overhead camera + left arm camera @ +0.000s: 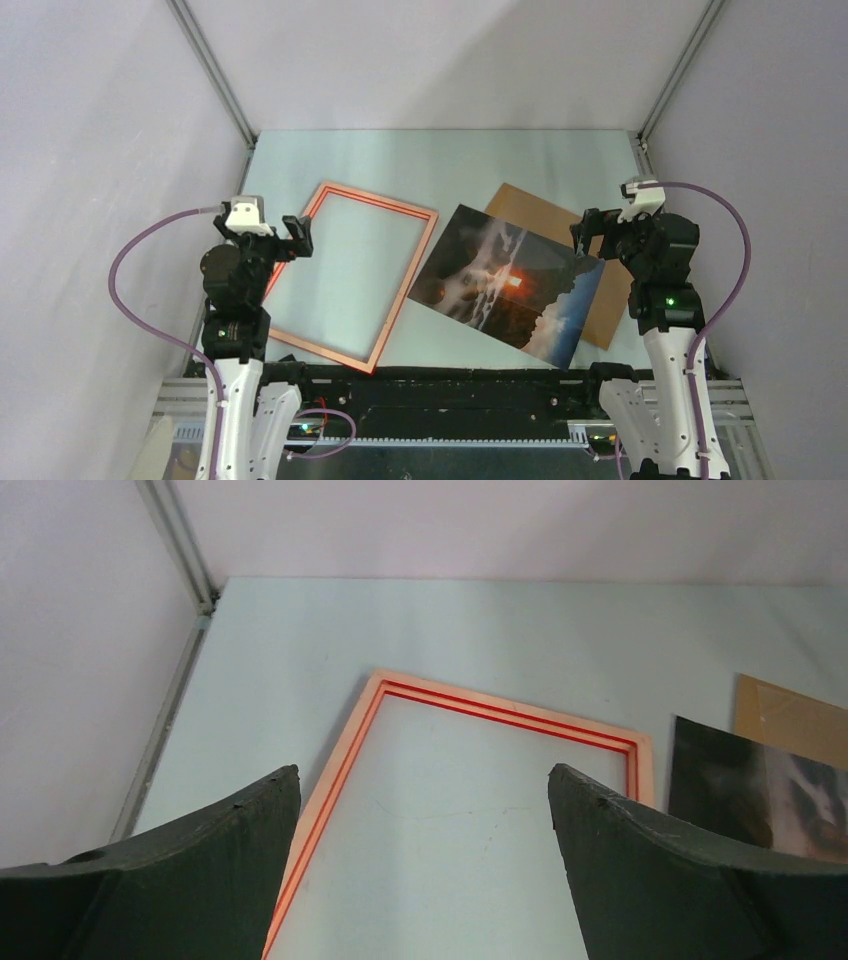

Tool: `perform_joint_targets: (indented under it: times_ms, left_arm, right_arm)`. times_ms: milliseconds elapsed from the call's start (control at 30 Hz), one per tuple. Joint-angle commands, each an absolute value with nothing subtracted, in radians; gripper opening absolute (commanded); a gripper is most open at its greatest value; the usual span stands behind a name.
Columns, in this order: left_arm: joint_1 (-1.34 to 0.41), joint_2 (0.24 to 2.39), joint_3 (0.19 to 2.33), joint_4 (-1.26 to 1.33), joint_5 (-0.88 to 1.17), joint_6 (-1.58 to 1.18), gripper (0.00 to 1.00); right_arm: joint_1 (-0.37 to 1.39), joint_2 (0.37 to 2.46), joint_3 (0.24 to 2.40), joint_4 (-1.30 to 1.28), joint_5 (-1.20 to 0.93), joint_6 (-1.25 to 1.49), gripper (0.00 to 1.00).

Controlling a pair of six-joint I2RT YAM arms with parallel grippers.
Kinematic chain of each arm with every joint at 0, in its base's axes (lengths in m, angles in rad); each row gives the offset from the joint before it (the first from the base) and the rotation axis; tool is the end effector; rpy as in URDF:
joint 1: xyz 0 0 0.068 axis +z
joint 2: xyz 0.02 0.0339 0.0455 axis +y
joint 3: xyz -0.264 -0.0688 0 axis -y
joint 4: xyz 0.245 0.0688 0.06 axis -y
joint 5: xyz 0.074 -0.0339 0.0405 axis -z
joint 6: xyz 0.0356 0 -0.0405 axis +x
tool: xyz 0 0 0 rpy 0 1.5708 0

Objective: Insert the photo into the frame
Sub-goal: Adjust the photo frame at the center of the board.

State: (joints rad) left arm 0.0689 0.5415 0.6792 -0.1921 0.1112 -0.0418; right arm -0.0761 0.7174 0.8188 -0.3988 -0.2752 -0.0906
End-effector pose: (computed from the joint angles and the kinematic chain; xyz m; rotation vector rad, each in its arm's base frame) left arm 0.1374 0.0055 0.3367 -0.0044 1.6253 -0.0695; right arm 0.1625 -0.0027 0.3398 -0.2028 1.8480 0.1414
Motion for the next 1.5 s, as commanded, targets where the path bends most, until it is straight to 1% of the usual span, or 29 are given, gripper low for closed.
perform_joint_targets:
  times_ms: [0,167,233,333,467,600,633,733,900,1200,1300,1467]
  left_arm:
    - [0.078,0.536,0.726,-0.204,0.215,-0.018,0.98]
    - [0.060,0.607,0.734,-0.228,0.272,-0.031,0.98]
    - [-0.002,0.641,0.735,-0.240,0.235,-0.013,0.98]
    - [-0.163,0.688,0.735,-0.255,0.117,0.041,0.98]
    - [-0.264,0.802,0.754,-0.259,0.048,0.025,0.98]
    - [-0.358,0.960,0.766,-0.261,0.006,0.008,0.98]
    - [-0.377,0.980,0.775,-0.265,-0.012,0.008,1.00]
    - [-0.466,1.090,0.800,-0.271,-0.041,-0.034,0.96]
    - [-0.560,1.256,0.871,-0.298,-0.060,-0.063,0.92]
    - [-0.609,1.552,1.001,-0.343,-0.057,-0.100,0.83]
    - [-0.618,1.614,1.035,-0.353,-0.043,-0.110,0.81]
    - [-0.640,1.699,1.089,-0.367,-0.049,-0.115,0.74]
  right_arm:
    - [-0.074,0.704,0.823,-0.379,-0.312,-0.103,1.00]
    - [-0.072,0.719,0.823,-0.383,-0.325,-0.106,1.00]
    - [-0.070,0.724,0.823,-0.383,-0.323,-0.106,1.00]
    - [-0.065,0.733,0.820,-0.383,-0.323,-0.107,1.00]
    - [-0.060,0.747,0.811,-0.374,-0.327,-0.107,1.00]
    - [-0.057,0.776,0.808,-0.372,-0.331,-0.107,1.00]
    - [-0.057,0.781,0.808,-0.372,-0.329,-0.107,1.00]
    - [-0.058,0.796,0.807,-0.372,-0.326,-0.108,1.00]
    - [-0.074,0.798,0.800,-0.372,-0.335,-0.110,1.00]
    - [-0.099,0.799,0.798,-0.376,-0.362,-0.108,1.00]
    - [-0.100,0.800,0.796,-0.376,-0.366,-0.108,1.00]
    - [-0.102,0.802,0.795,-0.377,-0.369,-0.111,1.00]
